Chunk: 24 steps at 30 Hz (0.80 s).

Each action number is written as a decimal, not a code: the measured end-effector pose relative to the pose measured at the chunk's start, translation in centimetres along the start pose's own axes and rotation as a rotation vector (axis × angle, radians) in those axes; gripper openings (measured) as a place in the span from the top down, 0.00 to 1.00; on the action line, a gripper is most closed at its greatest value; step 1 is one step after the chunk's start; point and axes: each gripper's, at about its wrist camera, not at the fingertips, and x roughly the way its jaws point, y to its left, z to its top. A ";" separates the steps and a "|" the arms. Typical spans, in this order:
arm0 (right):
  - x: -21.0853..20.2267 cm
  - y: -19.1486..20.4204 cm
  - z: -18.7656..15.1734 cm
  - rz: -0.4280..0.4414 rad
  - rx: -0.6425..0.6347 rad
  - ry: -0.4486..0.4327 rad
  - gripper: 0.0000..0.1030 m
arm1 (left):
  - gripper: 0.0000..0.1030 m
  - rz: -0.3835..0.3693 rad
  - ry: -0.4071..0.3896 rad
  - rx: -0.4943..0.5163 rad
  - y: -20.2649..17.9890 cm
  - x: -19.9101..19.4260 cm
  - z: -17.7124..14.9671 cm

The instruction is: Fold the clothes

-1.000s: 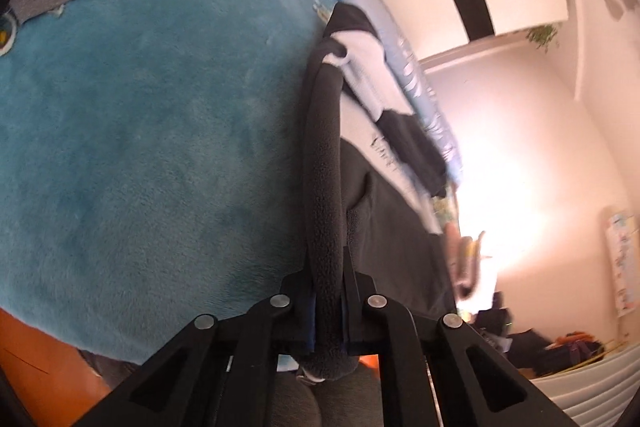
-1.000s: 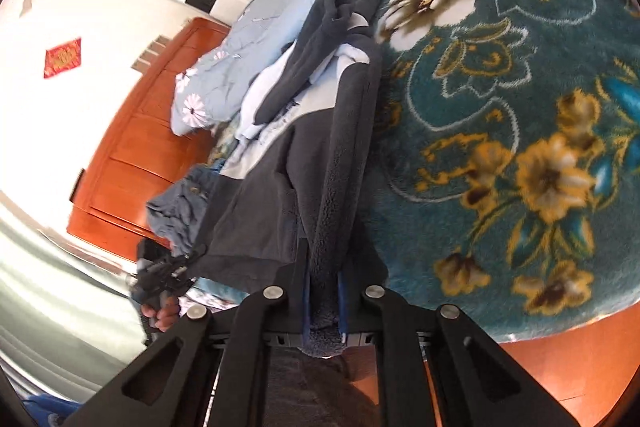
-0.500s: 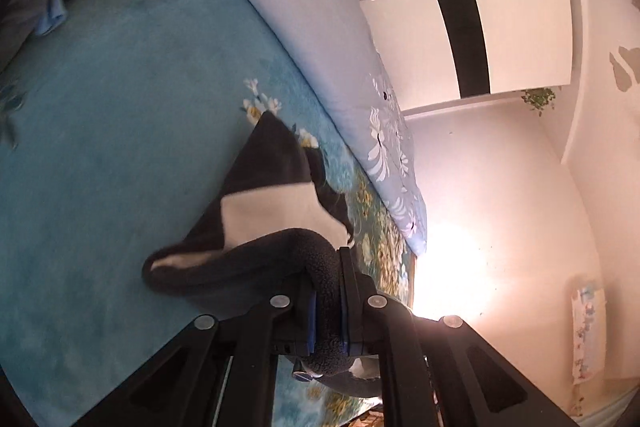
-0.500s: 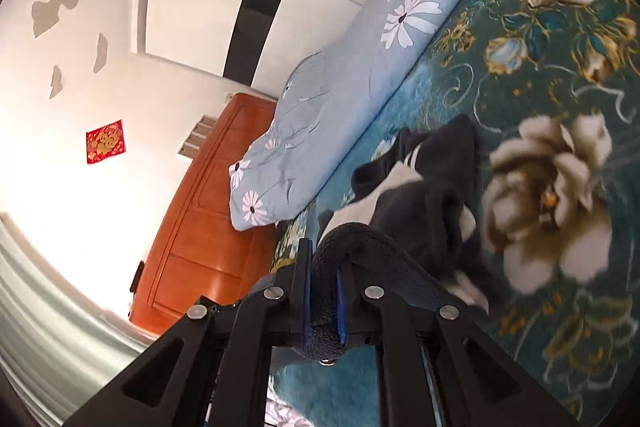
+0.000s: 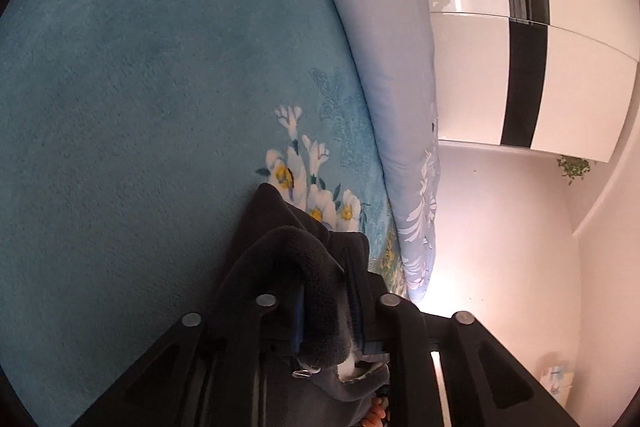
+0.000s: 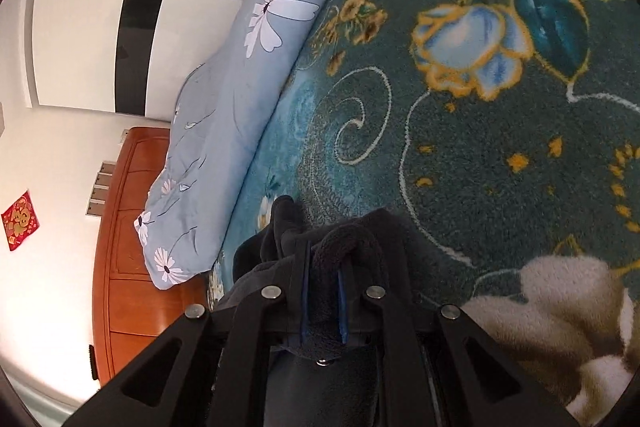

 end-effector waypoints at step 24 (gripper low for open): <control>-6.8 1.7 -4.3 -0.014 -0.229 -0.042 0.28 | 0.49 0.211 0.003 0.201 -4.3 2.9 -2.3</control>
